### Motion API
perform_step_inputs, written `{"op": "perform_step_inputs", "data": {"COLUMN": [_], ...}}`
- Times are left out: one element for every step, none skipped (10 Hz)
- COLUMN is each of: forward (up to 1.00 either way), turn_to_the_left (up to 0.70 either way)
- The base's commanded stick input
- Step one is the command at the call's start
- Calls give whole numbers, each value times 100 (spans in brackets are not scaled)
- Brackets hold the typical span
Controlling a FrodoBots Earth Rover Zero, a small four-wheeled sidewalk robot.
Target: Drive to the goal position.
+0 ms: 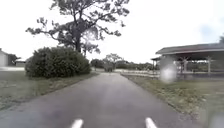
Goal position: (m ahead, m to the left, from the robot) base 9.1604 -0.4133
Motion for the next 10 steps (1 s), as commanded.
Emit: {"op": "perform_step_inputs", "data": {"forward": [85, 85, 85, 85, 85, 85, 85, 85, 85, 85], "turn_to_the_left": [0, 0, 0, 0, 0, 0, 0, 0, 0, 0]}}
